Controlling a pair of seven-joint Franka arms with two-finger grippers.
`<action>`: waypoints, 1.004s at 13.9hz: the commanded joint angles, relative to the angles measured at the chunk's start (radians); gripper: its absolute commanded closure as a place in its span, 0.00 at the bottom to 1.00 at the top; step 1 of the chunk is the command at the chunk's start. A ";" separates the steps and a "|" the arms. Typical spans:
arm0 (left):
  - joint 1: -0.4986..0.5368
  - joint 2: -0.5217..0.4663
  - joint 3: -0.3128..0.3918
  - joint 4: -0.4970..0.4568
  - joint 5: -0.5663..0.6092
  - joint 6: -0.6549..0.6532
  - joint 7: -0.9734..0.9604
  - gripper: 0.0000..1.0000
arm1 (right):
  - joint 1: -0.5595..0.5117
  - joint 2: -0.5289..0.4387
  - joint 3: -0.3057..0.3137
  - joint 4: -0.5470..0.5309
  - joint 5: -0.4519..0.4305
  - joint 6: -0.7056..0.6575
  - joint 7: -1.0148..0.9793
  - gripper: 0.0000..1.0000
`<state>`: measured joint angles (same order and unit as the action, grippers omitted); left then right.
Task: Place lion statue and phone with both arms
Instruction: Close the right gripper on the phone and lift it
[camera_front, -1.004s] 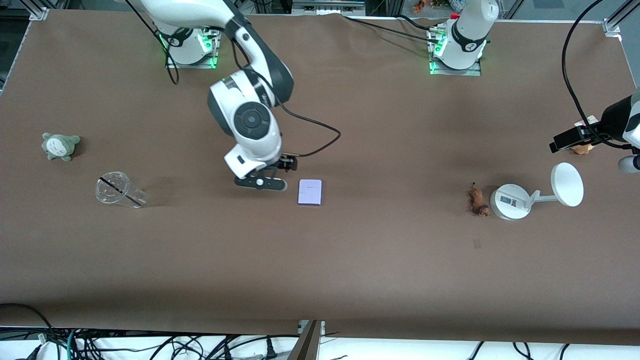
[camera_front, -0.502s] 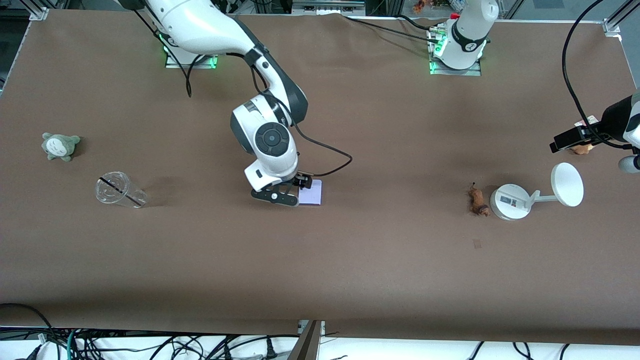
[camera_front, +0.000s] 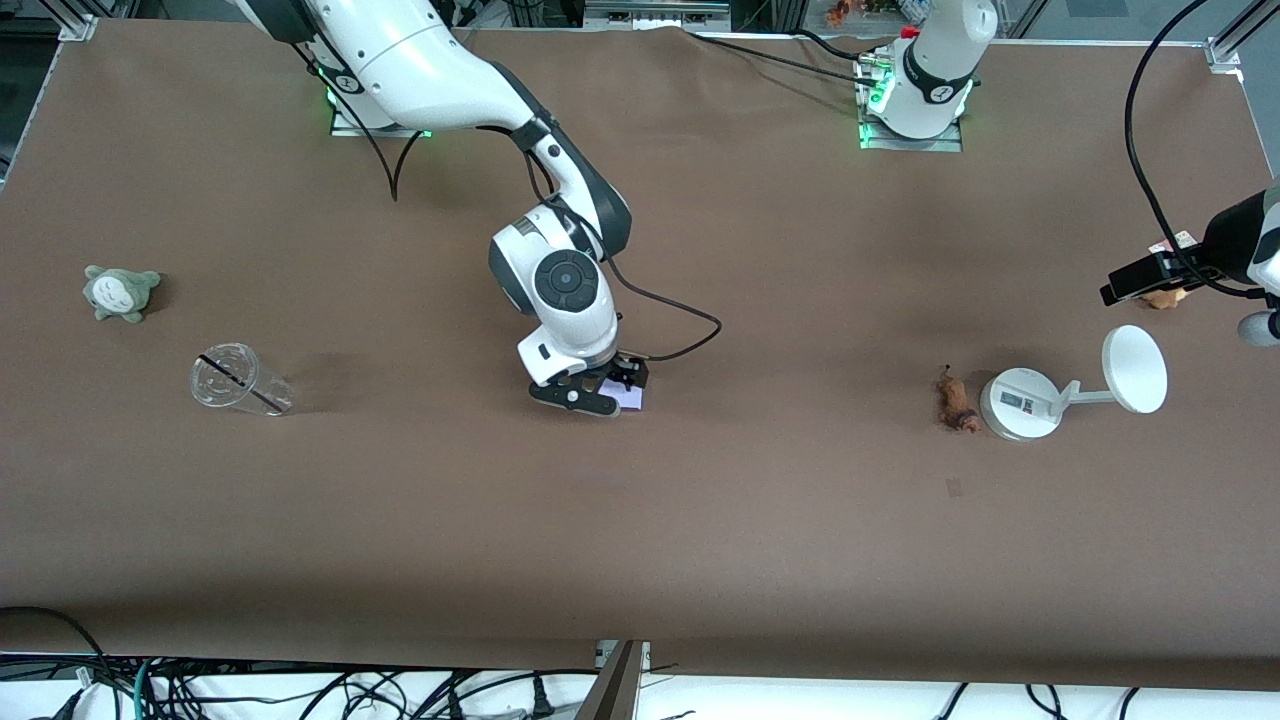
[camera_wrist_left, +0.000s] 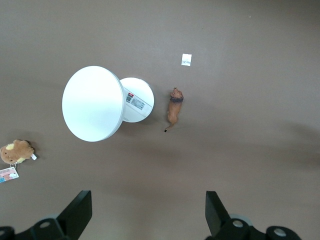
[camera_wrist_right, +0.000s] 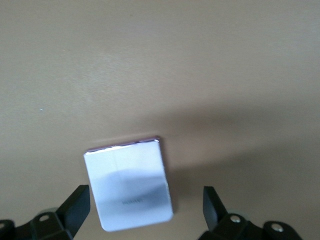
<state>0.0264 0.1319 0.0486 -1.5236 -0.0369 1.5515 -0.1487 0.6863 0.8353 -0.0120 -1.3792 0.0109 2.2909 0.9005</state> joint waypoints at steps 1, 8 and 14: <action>0.010 0.002 -0.009 0.008 0.017 -0.005 0.023 0.00 | 0.018 0.065 0.001 0.078 0.012 0.019 0.012 0.00; 0.010 0.002 -0.009 0.008 0.017 -0.005 0.021 0.00 | 0.024 0.100 0.000 0.115 0.001 0.012 -0.182 0.00; 0.010 0.002 -0.009 0.008 0.017 -0.005 0.023 0.00 | 0.024 0.111 -0.005 0.111 -0.005 0.015 -0.215 0.00</action>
<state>0.0268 0.1319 0.0487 -1.5236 -0.0369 1.5515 -0.1487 0.7110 0.9276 -0.0151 -1.2939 0.0097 2.3112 0.7005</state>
